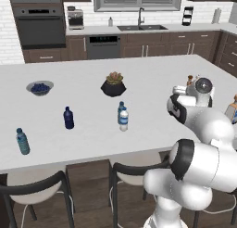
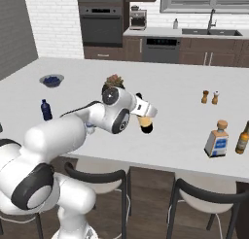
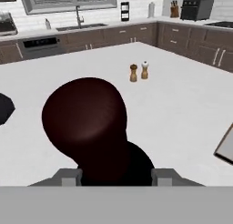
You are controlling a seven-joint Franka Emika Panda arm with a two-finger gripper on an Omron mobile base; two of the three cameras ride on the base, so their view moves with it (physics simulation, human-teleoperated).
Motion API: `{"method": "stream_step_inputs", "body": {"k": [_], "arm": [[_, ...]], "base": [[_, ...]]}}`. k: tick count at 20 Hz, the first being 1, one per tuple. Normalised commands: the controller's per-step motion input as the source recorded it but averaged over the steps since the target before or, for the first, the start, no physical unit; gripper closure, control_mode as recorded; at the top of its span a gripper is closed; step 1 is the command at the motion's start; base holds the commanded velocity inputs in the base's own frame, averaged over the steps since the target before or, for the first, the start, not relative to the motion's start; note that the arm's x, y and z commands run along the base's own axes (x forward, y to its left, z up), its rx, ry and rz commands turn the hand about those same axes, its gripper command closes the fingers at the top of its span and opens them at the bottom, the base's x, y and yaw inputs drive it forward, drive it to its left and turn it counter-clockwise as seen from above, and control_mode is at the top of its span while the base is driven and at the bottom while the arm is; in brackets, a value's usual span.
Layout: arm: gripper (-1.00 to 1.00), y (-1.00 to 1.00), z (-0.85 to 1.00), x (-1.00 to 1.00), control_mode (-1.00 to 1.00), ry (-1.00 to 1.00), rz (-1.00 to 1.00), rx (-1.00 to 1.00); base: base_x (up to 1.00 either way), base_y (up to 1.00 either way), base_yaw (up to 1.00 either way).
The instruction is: Move the plastic bottles in the middle to the plastics group, and the glass bottles in the middle to the glass group.
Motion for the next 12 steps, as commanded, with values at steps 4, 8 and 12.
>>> {"method": "stream_step_inputs", "body": {"k": [4,8,12], "arm": [[1.00,-0.43,0.01,-0.08,-1.00,0.08,0.00,0.06],[1.00,-0.35,0.00,-0.04,-1.00,0.21,0.00,0.05],[1.00,-0.38,0.00,0.00,-1.00,0.21,0.00,0.03]], "base": [[0.00,0.00,0.00],[0.00,0.00,0.00],[0.00,0.00,0.00]]}}
